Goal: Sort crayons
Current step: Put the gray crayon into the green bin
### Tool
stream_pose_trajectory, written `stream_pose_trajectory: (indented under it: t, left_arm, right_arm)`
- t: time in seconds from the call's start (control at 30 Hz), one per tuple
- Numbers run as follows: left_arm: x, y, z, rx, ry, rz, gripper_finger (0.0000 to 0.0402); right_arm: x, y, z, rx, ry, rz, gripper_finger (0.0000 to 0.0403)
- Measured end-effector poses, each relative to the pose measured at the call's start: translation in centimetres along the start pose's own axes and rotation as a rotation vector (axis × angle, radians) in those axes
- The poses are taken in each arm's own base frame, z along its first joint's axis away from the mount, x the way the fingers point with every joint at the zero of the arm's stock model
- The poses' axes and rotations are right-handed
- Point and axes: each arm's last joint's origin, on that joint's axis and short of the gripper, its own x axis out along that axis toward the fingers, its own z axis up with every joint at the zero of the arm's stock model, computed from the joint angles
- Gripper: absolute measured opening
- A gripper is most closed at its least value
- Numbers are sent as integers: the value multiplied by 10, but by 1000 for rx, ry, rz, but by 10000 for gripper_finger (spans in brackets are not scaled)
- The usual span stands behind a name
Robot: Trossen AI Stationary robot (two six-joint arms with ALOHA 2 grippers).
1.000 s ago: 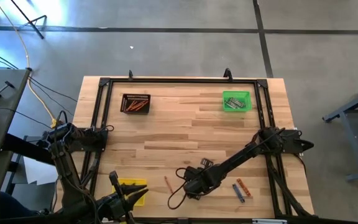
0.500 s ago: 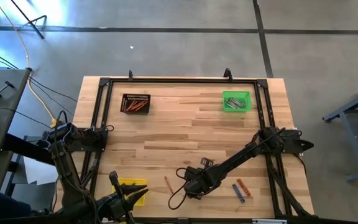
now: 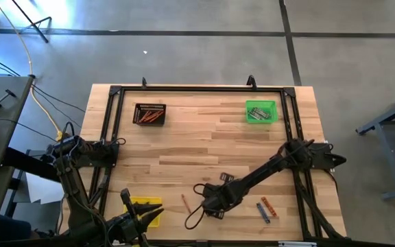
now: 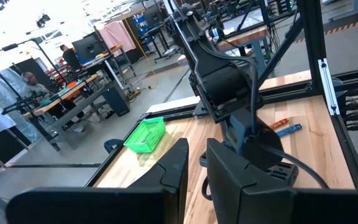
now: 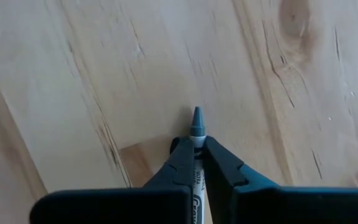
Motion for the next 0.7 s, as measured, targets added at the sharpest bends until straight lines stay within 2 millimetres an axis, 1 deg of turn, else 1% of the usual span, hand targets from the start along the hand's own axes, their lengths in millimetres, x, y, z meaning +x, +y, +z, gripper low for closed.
stream_pose_trajectory:
  t: [0.17,0.27,0.37,0.5,0.6,0.7]
  left_arm:
    - [0,0,0,-2,0,0,44]
    - [0,0,0,-8,2,-2,44]
    - [0,0,0,-8,10,-9,44]
    - [0,0,0,-12,11,-10,44]
    - [0,0,0,-27,11,-10,44]
    - [0,0,0,-27,11,-10,44]
  right_arm:
    - [-1,-6,5,-23,6,1,3]
    - [-10,-15,5,-28,-6,-64,2]
    - [-35,-26,5,-19,-56,-127,1]
    - [-65,-47,2,-5,-75,-232,1]
    - [-87,-71,5,12,-102,-321,1]
    - [-99,-99,8,52,-81,-369,1]
